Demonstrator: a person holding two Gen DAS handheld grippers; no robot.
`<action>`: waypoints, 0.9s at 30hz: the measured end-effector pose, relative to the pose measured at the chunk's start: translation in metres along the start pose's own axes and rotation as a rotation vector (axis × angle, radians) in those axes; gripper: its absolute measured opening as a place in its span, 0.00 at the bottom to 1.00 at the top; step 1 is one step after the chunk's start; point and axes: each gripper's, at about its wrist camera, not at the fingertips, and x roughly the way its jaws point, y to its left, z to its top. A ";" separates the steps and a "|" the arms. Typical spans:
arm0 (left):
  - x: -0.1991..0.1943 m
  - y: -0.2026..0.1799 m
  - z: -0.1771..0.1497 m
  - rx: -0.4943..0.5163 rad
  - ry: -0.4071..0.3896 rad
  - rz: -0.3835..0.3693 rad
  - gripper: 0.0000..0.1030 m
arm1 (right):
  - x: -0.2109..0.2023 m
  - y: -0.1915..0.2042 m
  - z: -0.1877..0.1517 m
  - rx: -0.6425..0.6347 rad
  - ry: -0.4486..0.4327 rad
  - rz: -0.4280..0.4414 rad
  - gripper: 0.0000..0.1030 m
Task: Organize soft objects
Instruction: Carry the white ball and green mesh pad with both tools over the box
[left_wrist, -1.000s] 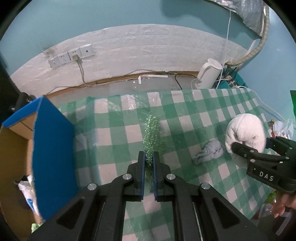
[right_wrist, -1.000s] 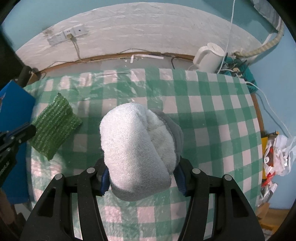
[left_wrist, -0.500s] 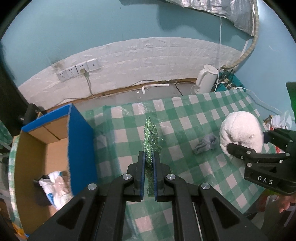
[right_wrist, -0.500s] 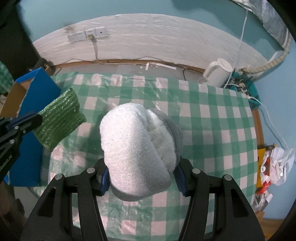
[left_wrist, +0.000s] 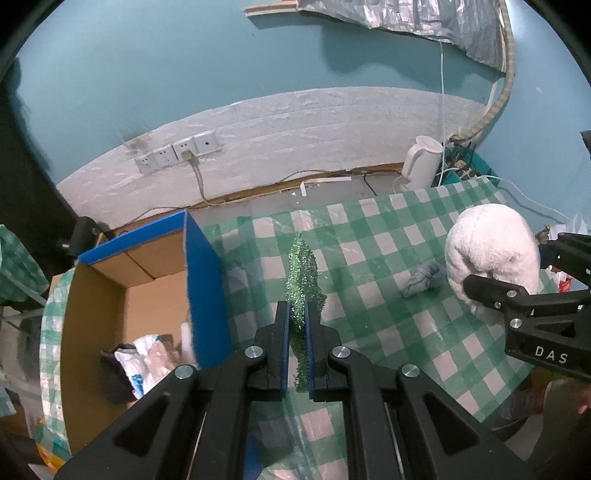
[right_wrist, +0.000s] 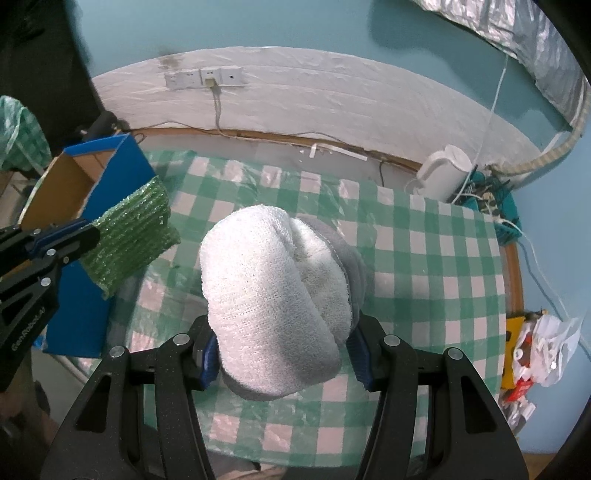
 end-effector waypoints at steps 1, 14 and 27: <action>-0.003 0.002 0.000 -0.001 -0.005 0.002 0.07 | -0.001 0.003 0.000 -0.006 -0.002 0.001 0.55; -0.033 0.029 -0.004 -0.029 -0.052 0.032 0.07 | -0.016 0.047 0.014 -0.084 -0.035 0.032 0.55; -0.050 0.066 -0.012 -0.081 -0.078 0.081 0.07 | -0.025 0.095 0.030 -0.153 -0.064 0.068 0.55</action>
